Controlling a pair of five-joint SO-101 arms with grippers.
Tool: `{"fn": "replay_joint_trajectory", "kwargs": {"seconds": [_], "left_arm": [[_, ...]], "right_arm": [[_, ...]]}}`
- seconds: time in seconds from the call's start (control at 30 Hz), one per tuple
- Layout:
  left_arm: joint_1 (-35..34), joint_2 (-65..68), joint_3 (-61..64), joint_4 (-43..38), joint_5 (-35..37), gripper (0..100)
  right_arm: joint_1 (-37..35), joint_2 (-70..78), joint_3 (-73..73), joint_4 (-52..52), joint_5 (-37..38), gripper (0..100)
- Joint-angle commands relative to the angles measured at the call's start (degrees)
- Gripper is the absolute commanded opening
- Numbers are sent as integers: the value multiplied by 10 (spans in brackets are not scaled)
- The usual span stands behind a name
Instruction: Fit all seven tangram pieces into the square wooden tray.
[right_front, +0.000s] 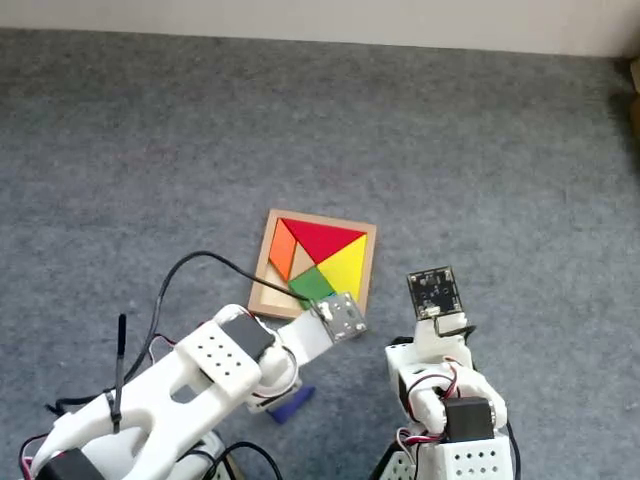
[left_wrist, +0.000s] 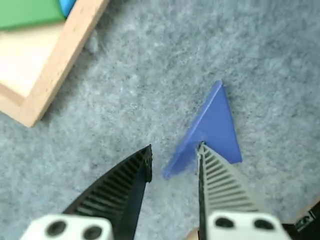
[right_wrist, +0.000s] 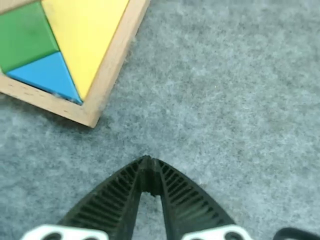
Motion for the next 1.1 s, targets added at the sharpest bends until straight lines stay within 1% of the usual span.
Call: {"fn": "replay_joint_trajectory", "kwargs": {"seconds": [0.0, 0.13, 0.23, 0.3, 0.43, 0.57, 0.63, 0.67, 0.77, 0.87, 1.07], "left_arm": [[-47, -5, 0, -36, 0, 149], [-83, -7, -15, -68, 0, 150], [-92, -7, -52, -56, 0, 151], [-89, -7, -82, -24, 0, 151], [-64, -7, -153, 75, 0, 151], [-10, -8, -191, 153, 0, 147], [20, -9, -189, 172, 8, 147], [33, -15, -184, 176, 26, 147], [63, -58, -162, 175, 97, 147], [82, -127, -128, 158, 102, 151], [83, -215, -10, 70, 102, 152]], "right_arm": [[-1, -11, 86, 5, -2, 5], [0, -11, 86, 5, -2, 5], [0, -12, 86, 5, -2, 5], [0, -12, 86, 5, -2, 5], [0, -12, 86, 5, -2, 5], [0, -12, 86, 5, -2, 5], [0, -12, 86, 5, -2, 5], [0, -12, 86, 5, -2, 5], [-1, -12, 86, 5, -2, 5], [-2, -12, 86, 5, -2, 5], [-2, -12, 86, 5, -2, 5]]}}
